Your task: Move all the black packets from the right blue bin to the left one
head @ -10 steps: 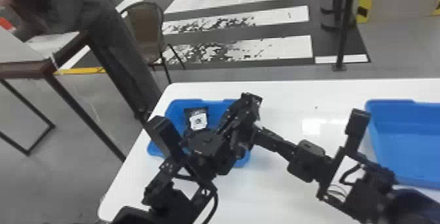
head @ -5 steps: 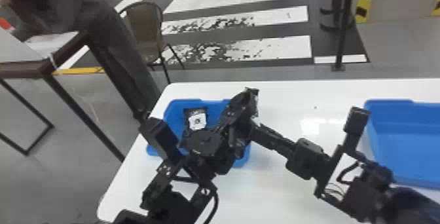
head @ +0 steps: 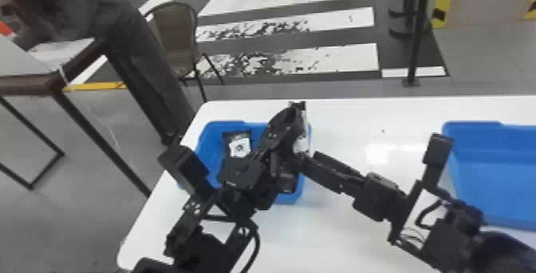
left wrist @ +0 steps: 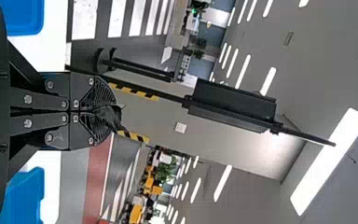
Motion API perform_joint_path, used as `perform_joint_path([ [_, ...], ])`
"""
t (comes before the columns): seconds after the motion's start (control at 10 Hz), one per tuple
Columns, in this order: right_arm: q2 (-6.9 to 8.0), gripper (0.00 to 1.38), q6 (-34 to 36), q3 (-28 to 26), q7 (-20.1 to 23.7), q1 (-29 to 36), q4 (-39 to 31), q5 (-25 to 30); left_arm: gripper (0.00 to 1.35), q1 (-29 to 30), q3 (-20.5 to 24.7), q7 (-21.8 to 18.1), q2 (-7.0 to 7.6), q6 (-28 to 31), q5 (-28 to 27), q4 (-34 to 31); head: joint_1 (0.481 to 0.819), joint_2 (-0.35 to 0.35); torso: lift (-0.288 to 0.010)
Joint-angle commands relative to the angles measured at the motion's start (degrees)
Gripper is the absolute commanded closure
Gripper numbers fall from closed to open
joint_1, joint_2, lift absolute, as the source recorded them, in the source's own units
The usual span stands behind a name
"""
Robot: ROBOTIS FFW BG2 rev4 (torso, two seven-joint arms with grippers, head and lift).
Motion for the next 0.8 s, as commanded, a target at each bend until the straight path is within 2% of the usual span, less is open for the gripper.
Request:
perform_joint_path([
  [0.0, 0.05, 0.0, 0.0, 0.0, 0.0, 1.4, 0.2, -1.9, 1.22, -0.3, 2.0, 0.9, -0.35, -0.8, -2.1, 1.0, 0.695, 0.333, -0.14],
  [0.1, 0.05, 0.0, 0.4, -0.5, 0.0, 2.6, 0.1, -3.3, 1.22, -1.3, 2.8, 1.7, -0.53, -2.8, -3.3, 3.4, 0.695, 0.35, -0.14],
  [0.3, 0.14, 0.12, 2.4, -3.1, 0.0, 4.9, -1.2, -3.9, 1.21, -5.8, 3.5, 3.4, -0.7, -9.8, -6.8, 11.5, 0.695, 0.35, -0.14],
  [0.6, 0.23, 0.14, 2.4, -5.3, 0.0, 5.9, -2.2, -5.1, 1.21, -13.7, 4.4, 4.5, -0.61, -14.9, -13.0, 24.6, 0.695, 0.35, -0.14],
  [0.7, 0.41, 0.14, 2.4, -5.3, 0.0, 5.9, -2.1, -6.1, 1.21, -15.8, 4.2, 4.6, -0.44, -16.0, -13.1, 28.4, 0.695, 0.35, -0.14],
])
